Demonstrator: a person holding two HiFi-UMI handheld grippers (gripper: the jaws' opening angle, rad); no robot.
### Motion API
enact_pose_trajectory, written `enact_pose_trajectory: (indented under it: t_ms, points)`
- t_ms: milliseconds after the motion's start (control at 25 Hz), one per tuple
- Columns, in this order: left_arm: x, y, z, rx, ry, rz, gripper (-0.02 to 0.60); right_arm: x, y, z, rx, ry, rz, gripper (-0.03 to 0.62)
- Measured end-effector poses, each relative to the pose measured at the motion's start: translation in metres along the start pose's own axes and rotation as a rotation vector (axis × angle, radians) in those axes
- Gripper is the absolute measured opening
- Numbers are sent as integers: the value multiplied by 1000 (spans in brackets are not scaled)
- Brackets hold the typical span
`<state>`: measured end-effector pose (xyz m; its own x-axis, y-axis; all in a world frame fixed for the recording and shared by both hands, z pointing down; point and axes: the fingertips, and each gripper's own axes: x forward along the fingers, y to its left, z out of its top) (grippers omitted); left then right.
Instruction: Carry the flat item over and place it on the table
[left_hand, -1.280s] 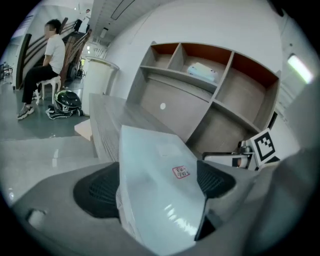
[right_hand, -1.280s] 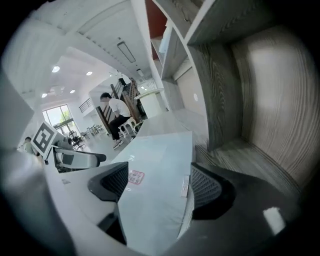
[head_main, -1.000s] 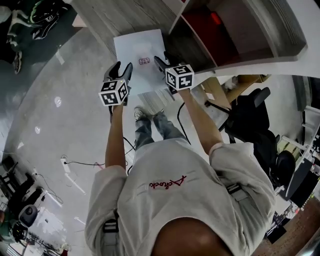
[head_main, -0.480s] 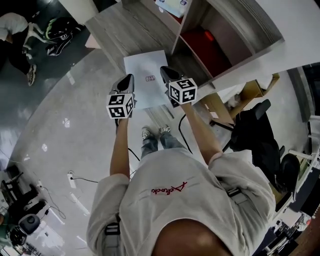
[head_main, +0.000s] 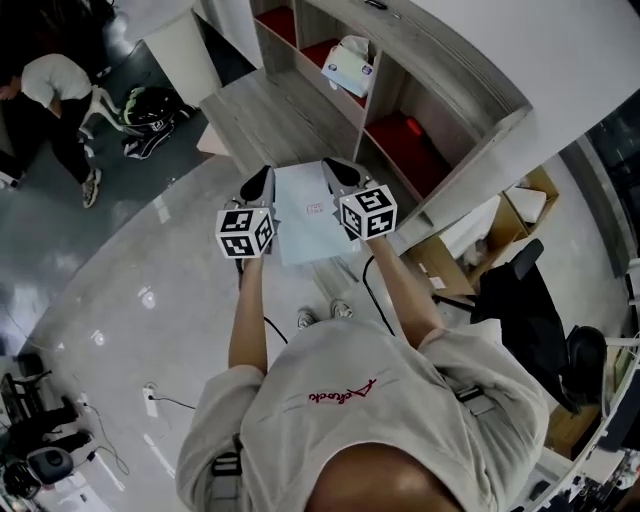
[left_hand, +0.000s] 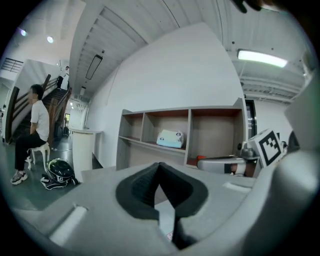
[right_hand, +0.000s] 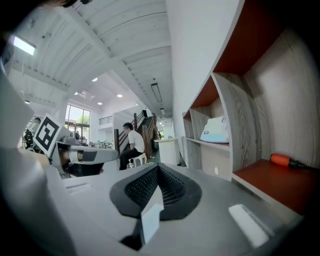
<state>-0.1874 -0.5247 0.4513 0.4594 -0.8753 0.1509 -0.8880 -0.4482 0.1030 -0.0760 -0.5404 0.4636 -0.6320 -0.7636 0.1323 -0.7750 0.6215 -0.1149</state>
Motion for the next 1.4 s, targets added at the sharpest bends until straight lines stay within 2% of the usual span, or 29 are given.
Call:
enact_pose_trajectory:
  t_ms: [120, 320, 440, 720, 1080, 1400]
  points:
    - [1, 0, 17, 2, -31, 0, -2, 3, -1, 17, -18, -27, -4, 5]
    - [-1, -1, 21, -12, -39, -6, -2, 5, 2, 27, -19, -46, -7, 5]
    - [0, -5, 19, 17, -29, -10, -2, 5, 5, 24, -18, -42, -6, 5]
    - [2, -14, 15, 11, -46, -23, -2, -5, 12, 8, 36, -43, -21, 5]
    - [1, -11, 10, -8, -40, -17, -1, -1, 12, 4, 15, -19, -18, 5]
    - [2, -14, 1, 7, -23, -17, -1, 2, 17, 5, 17, -23, -11, 5]
